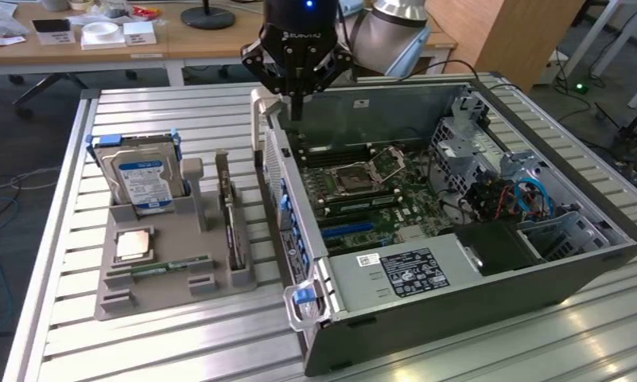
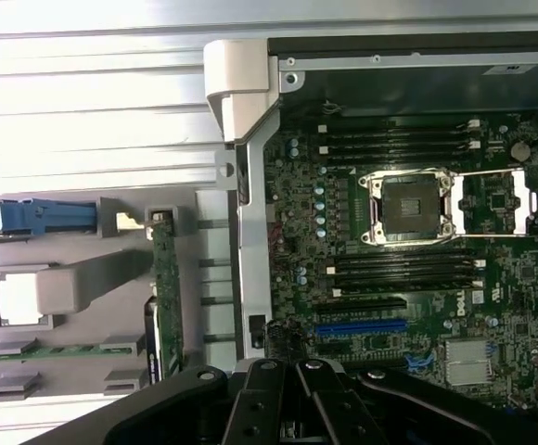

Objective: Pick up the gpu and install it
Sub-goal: 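Reach for the gpu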

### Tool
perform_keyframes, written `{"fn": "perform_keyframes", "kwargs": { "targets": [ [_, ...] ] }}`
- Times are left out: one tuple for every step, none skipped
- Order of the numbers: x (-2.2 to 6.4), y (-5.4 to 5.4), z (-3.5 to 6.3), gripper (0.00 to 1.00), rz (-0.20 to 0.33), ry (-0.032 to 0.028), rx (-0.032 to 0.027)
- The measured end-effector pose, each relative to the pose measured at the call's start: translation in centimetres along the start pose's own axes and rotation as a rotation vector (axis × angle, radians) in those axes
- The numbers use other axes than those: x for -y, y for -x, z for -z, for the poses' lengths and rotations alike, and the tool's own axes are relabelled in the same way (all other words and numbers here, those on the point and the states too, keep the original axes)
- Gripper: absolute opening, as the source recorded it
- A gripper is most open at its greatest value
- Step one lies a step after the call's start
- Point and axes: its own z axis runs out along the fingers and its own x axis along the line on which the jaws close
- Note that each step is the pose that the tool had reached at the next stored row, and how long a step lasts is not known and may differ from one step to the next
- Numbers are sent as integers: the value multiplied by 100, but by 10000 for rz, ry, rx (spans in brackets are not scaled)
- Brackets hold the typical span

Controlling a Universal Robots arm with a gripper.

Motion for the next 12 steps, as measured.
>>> {"fn": "perform_keyframes", "kwargs": {
  "targets": [
    [1,-16,0,11,-1,1,1],
    [2,-30,0,11,1,1,1],
    [3,-44,1,11,1,0,-1],
    [5,-61,1,11,1,0,0],
    [6,-77,1,11,1,1,1],
    [7,-93,1,11,1,1,1],
    [9,-111,2,11,1,1,0],
    [10,-132,2,11,0,0,1],
    [11,-151,3,11,0,0,0],
    [13,-171,3,11,0,0,1],
    [14,-189,3,11,-1,0,1],
    [15,-205,3,11,-1,1,1]
  ]
}}
